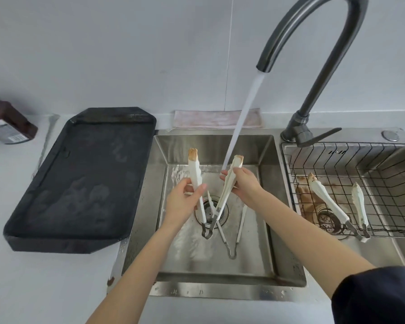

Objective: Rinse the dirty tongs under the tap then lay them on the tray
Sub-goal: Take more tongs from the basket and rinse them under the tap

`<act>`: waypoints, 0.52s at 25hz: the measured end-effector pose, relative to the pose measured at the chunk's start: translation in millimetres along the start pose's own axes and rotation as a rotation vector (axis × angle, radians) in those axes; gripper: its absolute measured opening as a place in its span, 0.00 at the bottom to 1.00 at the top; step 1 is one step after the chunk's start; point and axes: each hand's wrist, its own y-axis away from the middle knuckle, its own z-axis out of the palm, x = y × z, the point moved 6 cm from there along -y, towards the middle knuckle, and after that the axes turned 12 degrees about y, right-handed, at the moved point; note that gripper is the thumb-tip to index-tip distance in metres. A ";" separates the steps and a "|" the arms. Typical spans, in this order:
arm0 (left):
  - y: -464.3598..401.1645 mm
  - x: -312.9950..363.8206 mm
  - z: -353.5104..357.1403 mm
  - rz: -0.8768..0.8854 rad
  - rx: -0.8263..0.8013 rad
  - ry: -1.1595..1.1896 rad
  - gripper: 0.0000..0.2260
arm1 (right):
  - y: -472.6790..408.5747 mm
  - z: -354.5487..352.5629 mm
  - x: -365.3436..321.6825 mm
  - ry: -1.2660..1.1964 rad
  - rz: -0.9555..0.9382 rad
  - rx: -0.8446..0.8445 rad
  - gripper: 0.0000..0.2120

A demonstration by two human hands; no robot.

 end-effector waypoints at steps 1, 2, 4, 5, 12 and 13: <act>-5.2 2.5 -1.8 0.017 0.007 -0.020 0.04 | -6.2 2.5 -2.0 -0.005 0.009 0.010 0.19; -10.6 4.4 -3.1 0.029 0.017 -0.042 0.05 | -12.1 4.3 -3.9 -0.007 0.023 0.023 0.19; -19.2 6.6 -4.2 0.043 0.038 -0.074 0.05 | -21.0 6.8 -6.2 0.008 0.044 0.045 0.18; -22.6 7.1 -4.7 0.044 0.053 -0.079 0.06 | -24.6 8.1 -7.1 0.022 0.054 0.052 0.18; -34.6 -19.2 -3.7 -0.250 0.103 0.222 0.09 | -43.7 10.4 -3.1 -0.007 0.149 0.056 0.07; -33.4 -23.1 -2.9 -0.294 0.102 0.284 0.09 | -45.3 9.9 -3.4 -0.034 0.160 0.057 0.06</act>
